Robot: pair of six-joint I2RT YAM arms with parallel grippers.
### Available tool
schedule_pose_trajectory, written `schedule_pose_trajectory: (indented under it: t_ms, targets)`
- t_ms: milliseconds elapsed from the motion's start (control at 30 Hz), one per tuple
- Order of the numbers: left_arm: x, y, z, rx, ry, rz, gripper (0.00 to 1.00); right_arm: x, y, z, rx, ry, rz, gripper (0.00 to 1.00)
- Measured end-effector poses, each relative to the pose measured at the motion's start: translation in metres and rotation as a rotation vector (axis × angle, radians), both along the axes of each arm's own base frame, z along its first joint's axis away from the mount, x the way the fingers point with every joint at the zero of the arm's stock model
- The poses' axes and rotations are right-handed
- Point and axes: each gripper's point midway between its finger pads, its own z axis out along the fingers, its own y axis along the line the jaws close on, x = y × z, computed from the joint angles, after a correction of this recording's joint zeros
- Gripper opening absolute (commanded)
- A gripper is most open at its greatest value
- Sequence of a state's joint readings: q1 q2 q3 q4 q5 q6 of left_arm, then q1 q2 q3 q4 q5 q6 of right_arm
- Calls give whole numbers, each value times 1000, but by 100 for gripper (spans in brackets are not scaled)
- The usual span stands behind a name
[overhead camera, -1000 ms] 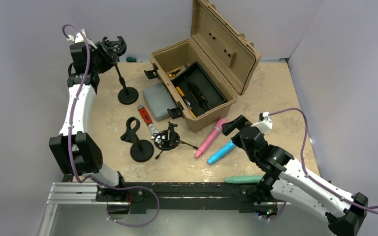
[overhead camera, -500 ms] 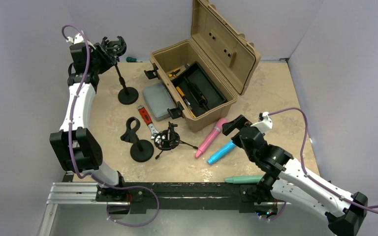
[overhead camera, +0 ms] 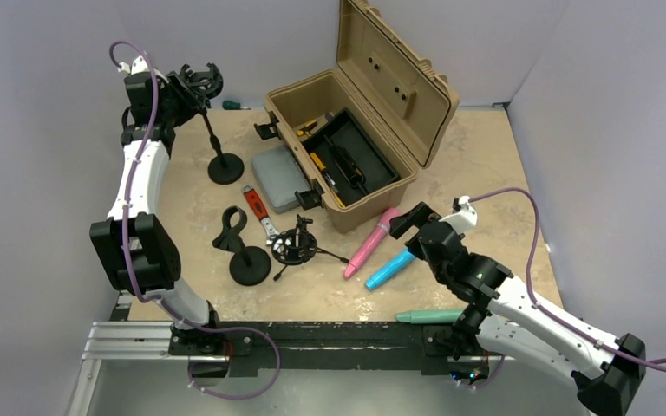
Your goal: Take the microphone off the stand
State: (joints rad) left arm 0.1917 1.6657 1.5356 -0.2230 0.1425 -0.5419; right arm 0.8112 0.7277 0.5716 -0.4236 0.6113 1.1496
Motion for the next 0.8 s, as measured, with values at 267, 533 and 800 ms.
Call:
schedule_pose_trajectory:
  t_ms: [267, 533, 800]
  targets:
    - [5, -1, -2, -25, -69, 9, 33, 2, 2, -2, -11, 4, 4, 97]
    - [0, -3, -9, -62, -129, 28, 29, 5, 5, 0, -1, -9, 9, 97]
    - [-5, -9, -50, -66, -43, 59, 28, 5, 10, 0, 6, -7, 25, 97]
